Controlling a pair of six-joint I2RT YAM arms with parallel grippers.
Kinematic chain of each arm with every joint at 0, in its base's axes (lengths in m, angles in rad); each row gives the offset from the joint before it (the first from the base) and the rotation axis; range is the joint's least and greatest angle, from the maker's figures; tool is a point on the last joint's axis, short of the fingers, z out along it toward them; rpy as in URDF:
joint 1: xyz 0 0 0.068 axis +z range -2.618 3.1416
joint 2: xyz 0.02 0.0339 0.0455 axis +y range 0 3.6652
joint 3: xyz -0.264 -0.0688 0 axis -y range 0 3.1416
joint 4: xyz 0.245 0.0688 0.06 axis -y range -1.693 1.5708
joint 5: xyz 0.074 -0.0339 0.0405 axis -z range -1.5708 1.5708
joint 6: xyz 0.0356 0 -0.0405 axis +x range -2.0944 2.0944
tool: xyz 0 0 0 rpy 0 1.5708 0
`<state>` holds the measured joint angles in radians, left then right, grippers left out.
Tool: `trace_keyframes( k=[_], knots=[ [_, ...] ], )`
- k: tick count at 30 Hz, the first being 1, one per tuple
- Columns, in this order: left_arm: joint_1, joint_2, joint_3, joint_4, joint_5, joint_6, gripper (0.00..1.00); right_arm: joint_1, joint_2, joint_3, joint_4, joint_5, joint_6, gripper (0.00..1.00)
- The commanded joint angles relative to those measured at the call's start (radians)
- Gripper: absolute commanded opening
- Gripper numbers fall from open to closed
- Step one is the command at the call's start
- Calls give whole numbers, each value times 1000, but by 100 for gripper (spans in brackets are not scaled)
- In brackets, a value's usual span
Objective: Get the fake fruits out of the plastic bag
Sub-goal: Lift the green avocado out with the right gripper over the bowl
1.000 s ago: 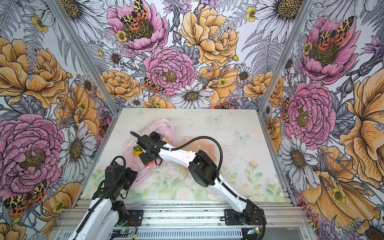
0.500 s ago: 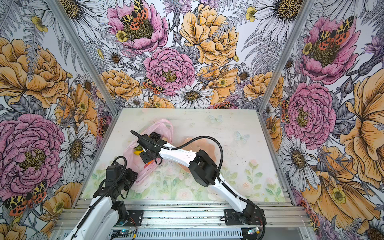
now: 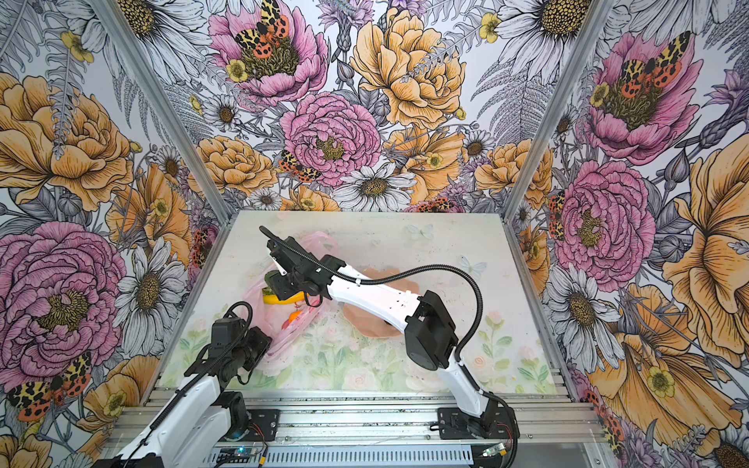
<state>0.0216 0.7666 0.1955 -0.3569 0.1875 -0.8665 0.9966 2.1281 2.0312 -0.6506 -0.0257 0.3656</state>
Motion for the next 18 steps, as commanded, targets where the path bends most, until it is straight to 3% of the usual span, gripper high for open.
trace_keyframes(
  k=[1,11,18],
  knots=[
    [-7,-4,61,-18,-48,62,0,-38,-121,-131,-8,62,-13,57],
    [-4,6,72,-11,-55,88,0,-212,-425,-556,-11,107,43,56],
    [-4,1,70,-10,-55,89,0,-305,-481,-714,-12,96,98,54]
  ],
)
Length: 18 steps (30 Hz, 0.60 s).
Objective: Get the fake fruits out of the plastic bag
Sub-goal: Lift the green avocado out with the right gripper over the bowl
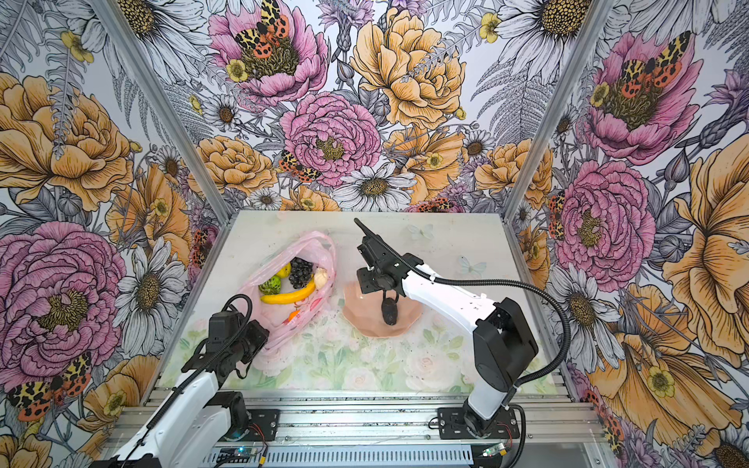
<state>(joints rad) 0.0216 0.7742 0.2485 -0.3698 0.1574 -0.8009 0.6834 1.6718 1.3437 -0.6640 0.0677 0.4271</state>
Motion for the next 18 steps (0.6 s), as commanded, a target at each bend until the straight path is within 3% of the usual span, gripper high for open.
trace_keyframes(
  k=[1,18],
  knots=[
    [-5,-7,16,4,-25,23,0,8,-21,-36,2,-2,45,54],
    [-5,-13,11,2,-17,26,0,82,115,-75,0,1,155,52]
  ],
)
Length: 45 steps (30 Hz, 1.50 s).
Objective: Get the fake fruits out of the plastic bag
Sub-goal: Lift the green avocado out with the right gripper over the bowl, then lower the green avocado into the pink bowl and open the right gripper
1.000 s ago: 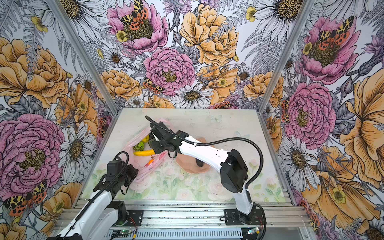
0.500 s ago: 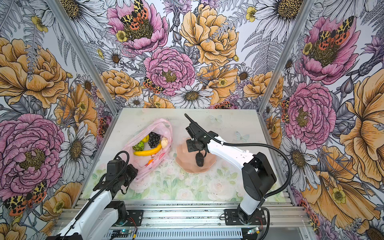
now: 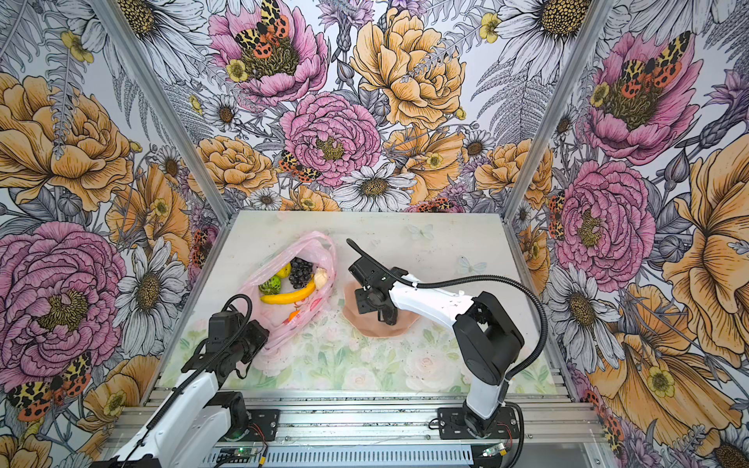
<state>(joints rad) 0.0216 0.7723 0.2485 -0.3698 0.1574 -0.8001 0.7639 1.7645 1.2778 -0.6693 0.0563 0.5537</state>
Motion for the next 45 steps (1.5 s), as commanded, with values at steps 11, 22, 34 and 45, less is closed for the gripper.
trace_keyframes(
  k=[11,22,34,45],
  knots=[
    [-5,-12,12,1,-19,27,0,-15,50,-32,-29,104,22,52],
    [-4,-8,12,0,-20,24,0,-25,81,-24,-28,124,5,55],
    [-6,-4,13,1,-19,24,0,-23,58,-21,-29,120,-5,69],
    [-86,13,35,11,-30,3,0,-4,-48,44,-58,177,-12,73]
  ],
)
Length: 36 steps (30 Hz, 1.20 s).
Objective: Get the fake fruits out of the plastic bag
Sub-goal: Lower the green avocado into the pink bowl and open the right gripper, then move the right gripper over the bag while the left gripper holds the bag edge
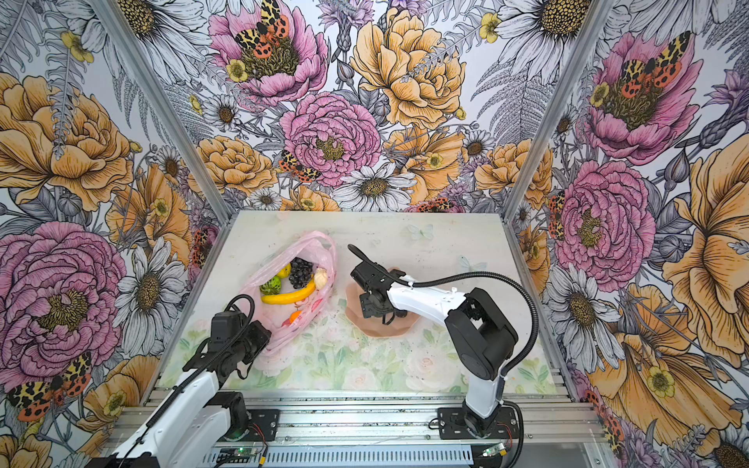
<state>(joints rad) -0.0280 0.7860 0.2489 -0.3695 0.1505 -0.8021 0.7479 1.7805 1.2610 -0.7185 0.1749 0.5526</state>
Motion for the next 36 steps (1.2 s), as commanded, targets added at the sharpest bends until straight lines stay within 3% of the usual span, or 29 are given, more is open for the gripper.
trace_keyframes(
  k=[1,8,16,20,27,30,36],
  knots=[
    [-60,-2,39,9,-33,-4,0,22,-70,81,-7,71,-11,73],
    [-211,-23,34,3,-105,-80,3,158,23,294,-4,114,-55,72],
    [-195,-109,111,-184,-203,-48,55,242,198,506,50,-1,-88,71],
    [-144,-126,157,-257,-207,-27,70,270,326,617,65,-88,-90,67],
    [-102,-102,237,-304,-275,-6,79,293,415,606,73,-120,-73,65],
    [-58,-40,292,-300,-327,27,82,303,397,553,88,-109,-71,66],
    [41,156,394,-199,-321,107,83,308,383,476,107,-91,-65,68]
  ],
)
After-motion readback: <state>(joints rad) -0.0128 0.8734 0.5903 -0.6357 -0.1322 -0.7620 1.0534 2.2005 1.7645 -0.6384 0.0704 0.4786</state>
